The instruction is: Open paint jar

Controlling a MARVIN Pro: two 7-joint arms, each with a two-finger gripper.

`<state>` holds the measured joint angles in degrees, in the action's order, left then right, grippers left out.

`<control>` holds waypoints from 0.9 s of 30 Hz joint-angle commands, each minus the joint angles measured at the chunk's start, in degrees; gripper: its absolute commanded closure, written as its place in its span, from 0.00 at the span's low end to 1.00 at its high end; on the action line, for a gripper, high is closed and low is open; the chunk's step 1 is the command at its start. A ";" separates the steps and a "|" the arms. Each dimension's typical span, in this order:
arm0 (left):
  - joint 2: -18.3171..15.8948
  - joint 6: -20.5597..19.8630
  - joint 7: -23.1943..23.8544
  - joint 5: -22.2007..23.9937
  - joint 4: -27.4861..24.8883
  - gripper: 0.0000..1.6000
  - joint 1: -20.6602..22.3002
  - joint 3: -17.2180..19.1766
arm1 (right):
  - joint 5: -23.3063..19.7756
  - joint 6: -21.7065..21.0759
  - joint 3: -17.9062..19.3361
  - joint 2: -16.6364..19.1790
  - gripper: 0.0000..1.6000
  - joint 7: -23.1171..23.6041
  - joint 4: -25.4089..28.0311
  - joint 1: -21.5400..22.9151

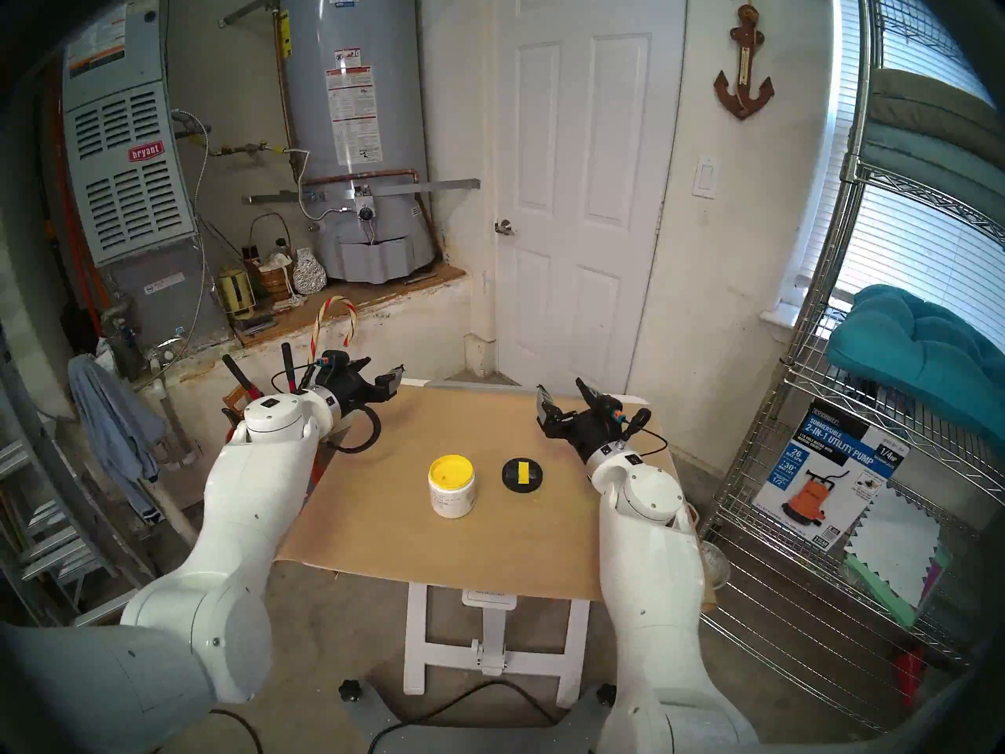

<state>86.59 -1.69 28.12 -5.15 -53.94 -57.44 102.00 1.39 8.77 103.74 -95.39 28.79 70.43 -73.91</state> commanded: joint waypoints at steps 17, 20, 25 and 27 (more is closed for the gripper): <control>3.87 6.35 -10.10 -2.75 -7.05 0.00 -3.81 -0.44 | 0.95 -7.46 -11.98 1.73 0.00 -22.49 15.55 -8.69; 4.01 6.23 -10.52 -3.03 -7.39 0.00 -4.00 -0.48 | 0.62 -8.69 -13.60 1.99 0.00 -26.82 16.73 -9.39; 4.12 6.11 -10.78 -3.23 -7.67 0.00 -4.14 -0.47 | 0.44 -9.62 -14.45 2.11 0.00 -29.07 17.40 -9.69; 4.14 6.09 -10.80 -3.26 -7.69 0.00 -4.16 -0.46 | 0.41 -9.72 -14.55 2.14 0.00 -29.32 17.46 -9.71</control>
<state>90.63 3.94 17.53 -8.74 -59.61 -62.30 101.31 2.08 -0.60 91.00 -93.13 2.30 85.01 -83.75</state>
